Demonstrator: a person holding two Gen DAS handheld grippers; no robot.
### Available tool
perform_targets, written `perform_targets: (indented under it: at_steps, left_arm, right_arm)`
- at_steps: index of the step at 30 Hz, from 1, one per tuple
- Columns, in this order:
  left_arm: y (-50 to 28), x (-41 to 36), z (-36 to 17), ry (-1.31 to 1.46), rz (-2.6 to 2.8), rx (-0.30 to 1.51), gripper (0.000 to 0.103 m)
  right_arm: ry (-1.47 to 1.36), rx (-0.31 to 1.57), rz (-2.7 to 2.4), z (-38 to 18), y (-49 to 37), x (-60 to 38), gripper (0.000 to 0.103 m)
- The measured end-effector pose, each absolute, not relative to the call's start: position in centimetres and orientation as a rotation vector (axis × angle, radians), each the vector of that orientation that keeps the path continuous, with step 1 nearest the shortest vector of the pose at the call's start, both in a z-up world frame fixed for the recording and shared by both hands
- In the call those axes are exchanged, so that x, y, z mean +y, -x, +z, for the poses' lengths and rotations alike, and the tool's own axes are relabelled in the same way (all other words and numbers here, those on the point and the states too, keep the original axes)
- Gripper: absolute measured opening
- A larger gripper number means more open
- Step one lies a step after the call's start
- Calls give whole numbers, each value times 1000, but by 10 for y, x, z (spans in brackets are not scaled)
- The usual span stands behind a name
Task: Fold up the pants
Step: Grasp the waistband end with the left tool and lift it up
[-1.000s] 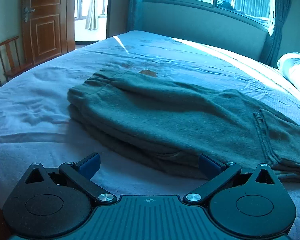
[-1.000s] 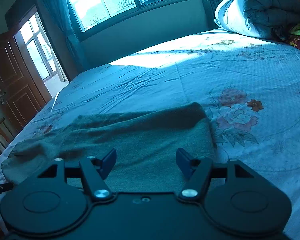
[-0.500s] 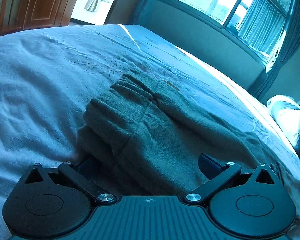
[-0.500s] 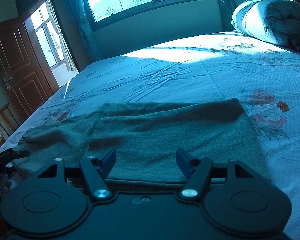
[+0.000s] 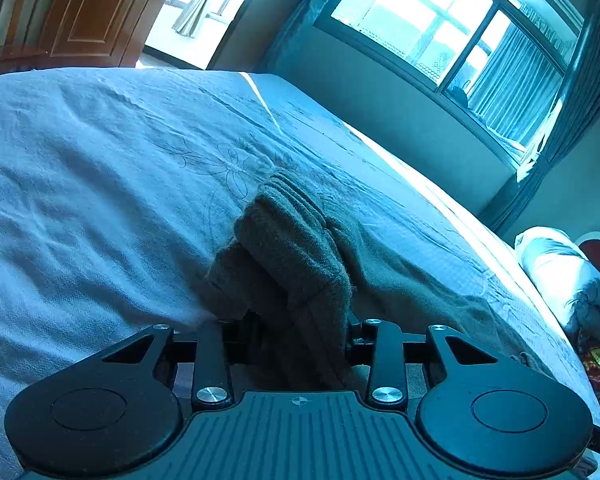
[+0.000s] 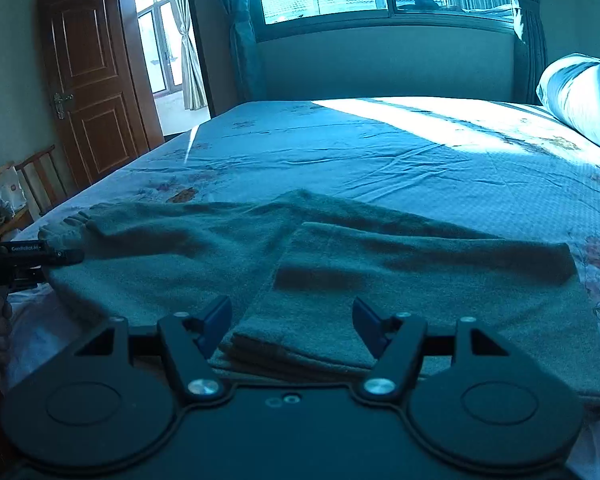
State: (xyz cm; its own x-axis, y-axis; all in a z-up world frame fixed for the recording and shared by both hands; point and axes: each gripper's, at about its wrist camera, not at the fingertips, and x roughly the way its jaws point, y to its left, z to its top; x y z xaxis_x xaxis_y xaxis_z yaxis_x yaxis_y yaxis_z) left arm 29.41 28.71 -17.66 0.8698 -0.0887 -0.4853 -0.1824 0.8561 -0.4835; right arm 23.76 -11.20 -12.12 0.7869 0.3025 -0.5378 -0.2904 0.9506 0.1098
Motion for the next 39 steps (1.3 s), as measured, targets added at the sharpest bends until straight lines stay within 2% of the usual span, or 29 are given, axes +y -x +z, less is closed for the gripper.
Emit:
perform_targets:
  at_steps: [1,3,9,12,15,29,39]
  left_arm:
    - [-293,286,-174,540,50,517,37]
    - [-292,286,-171,522,48,526,37]
    - [-290,283,-164,483,53,537,37]
    - [-284,278,-157,454,63,530,37]
    - [-278,271,-146,411,65,511,37]
    - [-277,172,-65,207,-79,386,36]
    - [-309,4,-33,80,-350,375,36]
  right_arm:
    - [19,613,310,-127,-241,-105,72]
    - [147,727,280,-153,-253,-89,74]
    - [193,686,266,-159,-248,-84,77]
    - [165,604,275,-141,-233,-93,78]
    - [67,549,300,-125,-221,-112,91]
    - [-323,568,131,-126,-223,-226,89]
    - [-507,512,-1,-129,-204,-333,89]
